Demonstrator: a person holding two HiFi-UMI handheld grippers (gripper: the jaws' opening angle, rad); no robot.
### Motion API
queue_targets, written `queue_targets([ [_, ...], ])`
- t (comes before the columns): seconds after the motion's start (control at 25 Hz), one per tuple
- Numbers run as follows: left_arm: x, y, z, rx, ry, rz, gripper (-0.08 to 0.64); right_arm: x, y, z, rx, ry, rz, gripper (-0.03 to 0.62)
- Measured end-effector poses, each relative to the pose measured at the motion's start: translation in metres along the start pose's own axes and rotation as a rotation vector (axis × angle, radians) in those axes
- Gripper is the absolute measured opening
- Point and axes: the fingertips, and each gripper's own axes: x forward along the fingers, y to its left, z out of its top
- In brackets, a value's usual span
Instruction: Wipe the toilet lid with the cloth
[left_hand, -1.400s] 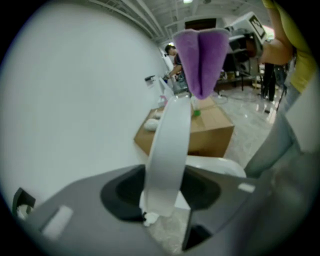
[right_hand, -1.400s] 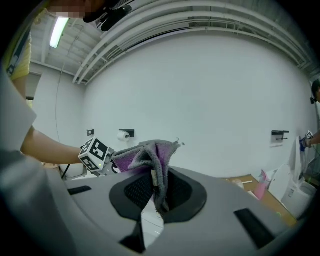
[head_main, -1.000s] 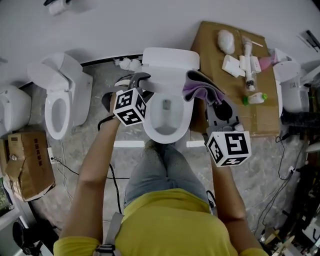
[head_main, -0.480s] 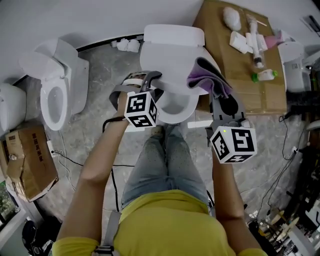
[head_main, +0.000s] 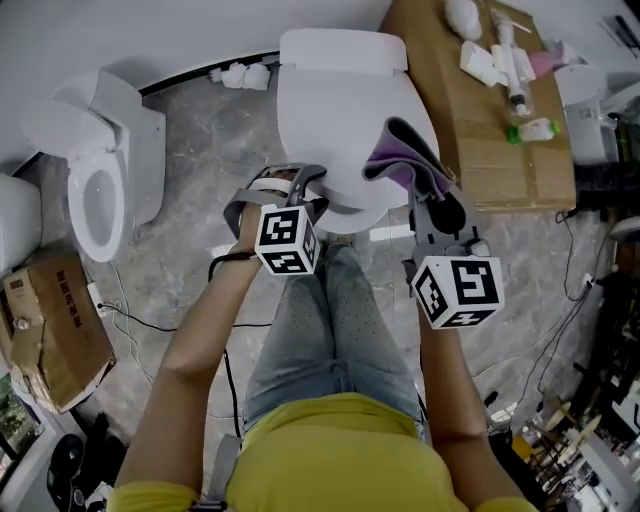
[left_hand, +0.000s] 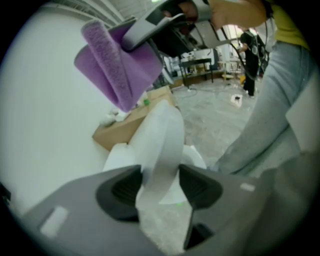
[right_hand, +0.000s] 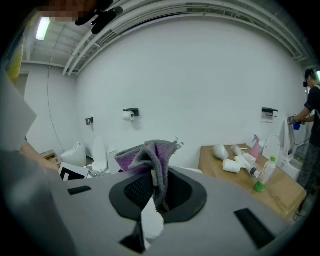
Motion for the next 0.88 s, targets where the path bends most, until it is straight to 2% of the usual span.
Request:
queue_targets([
  [0.28,0.02,-0.037,-0.014,0.023,0.027,-0.068,0.219,0.018,-0.004,-0.03,0.003,0.034,0.023,0.048],
  [0.44,0.032,-0.062,-0.022,-0.037,0.019,-0.121,0.221,0.024,-0.006,-0.056,0.013,0.055,0.035,0.048],
  [0.68,0.056,-0.102,-0.039,-0.083,0.039,-0.293,0.272,0.034,-0.011,-0.1,0.047,0.106,0.043,0.048],
  [0.88,0.077,-0.122,-0.051,-0.19,0.068,-0.381,0.269,0.041,-0.011,-0.132,0.061,0.146,0.063,0.048],
])
